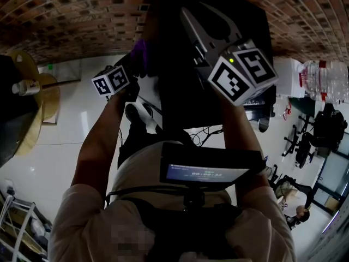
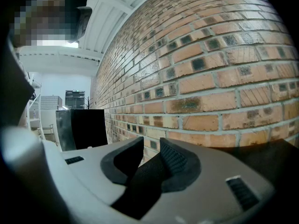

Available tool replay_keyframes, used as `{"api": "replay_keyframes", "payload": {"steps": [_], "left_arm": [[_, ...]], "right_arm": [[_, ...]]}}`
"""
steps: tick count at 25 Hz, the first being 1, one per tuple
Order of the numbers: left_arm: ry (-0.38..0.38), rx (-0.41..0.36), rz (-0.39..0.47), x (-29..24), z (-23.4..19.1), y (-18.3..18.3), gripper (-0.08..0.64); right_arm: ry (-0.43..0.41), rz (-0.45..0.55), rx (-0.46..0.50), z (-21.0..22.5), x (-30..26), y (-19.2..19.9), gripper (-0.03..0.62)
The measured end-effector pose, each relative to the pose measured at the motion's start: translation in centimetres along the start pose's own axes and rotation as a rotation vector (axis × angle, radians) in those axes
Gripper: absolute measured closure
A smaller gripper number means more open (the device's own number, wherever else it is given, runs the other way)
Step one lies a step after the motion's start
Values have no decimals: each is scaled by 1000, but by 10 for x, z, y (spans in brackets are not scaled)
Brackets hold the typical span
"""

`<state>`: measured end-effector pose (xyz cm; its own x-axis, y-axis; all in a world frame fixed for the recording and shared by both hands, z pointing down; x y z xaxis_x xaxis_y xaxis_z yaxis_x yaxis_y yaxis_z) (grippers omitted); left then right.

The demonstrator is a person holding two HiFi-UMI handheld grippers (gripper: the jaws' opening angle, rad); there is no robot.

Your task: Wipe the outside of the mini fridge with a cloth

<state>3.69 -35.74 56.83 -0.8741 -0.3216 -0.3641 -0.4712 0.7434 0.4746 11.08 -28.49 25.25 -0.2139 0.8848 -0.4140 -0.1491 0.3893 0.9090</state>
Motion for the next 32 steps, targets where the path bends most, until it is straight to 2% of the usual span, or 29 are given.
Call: {"api": "replay_keyframes", "payload": {"steps": [6,11,16,19,23,27,32], "left_arm": [[-30,-22,-13,-9,-13,8,440],[-70,-7,-50,-17,-28,19,440],[-204,-79,-130,-22,-61,31,440],[-206,-98,-159,-25,-57,32,440],[-281,-114,-219,-25,-69,44,439],[-324,-85,-222,-15,-80,53,439],[-311,-64,-189,1,-83,55,439]], "right_arm": [[-1,1,1,0,1,0,488],[-1,0,-1,0,0,0,488],[-1,1,-1,0,0,-1,488],[-1,3,1,-1,0,-1,488],[0,3,2,0,0,0,488],[-1,2,0,0,0,-1,488],[-2,1,-1,0,0,-1,488]]}}
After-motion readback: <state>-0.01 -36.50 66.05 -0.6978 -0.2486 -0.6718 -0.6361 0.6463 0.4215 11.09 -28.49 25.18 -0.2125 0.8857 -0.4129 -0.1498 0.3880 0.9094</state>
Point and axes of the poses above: the fingertips, and each gripper's own axes: x backward along the fingers, z to its right, y out of its underside, the point moved 3 cm from there along x, backward along the fingers, and after that the axes turned 13 degrees about -z, right-handed, at the moved point
